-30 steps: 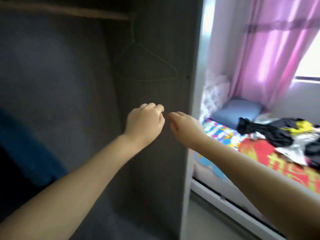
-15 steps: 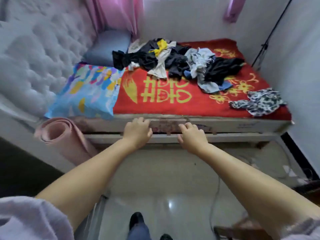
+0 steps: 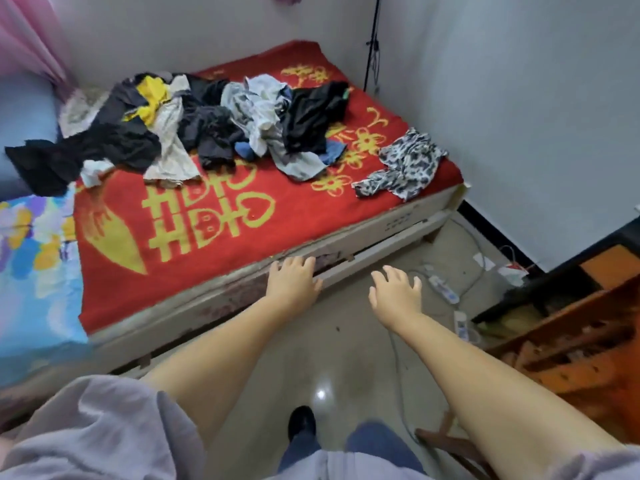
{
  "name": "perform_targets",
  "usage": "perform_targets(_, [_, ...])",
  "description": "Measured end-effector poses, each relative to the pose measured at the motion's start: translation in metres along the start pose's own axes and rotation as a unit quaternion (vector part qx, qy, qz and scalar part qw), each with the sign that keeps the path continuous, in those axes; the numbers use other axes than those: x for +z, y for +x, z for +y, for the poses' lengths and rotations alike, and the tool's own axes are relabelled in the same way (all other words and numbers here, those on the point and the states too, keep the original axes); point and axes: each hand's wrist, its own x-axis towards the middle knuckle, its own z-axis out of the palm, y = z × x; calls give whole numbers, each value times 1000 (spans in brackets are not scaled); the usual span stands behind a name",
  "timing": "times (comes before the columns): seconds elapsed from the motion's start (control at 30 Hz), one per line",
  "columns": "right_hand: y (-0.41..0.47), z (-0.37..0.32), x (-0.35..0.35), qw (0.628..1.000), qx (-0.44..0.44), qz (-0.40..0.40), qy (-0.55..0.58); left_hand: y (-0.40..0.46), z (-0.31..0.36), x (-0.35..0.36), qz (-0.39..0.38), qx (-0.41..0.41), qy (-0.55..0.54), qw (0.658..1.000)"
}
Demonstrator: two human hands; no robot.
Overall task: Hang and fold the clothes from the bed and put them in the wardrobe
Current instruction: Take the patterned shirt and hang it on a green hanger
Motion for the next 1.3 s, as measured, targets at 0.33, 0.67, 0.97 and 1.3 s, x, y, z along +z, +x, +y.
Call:
perform_targets(0.33, [116, 82, -46, 990, 128, -40, 32, 180, 84, -15, -44, 106, -6, 993])
perform_targets(0.67, [297, 176, -109, 991, 117, -56, 27, 364, 129, -42, -52, 66, -14, 996])
perform_targets(0.97, [449, 223, -114, 985, 127, -107, 45, 519, 125, -32, -107, 43, -14, 993])
perform_targets(1.3, [608, 301, -90, 956, 215, -113, 165, 703, 161, 16, -205, 65, -37, 976])
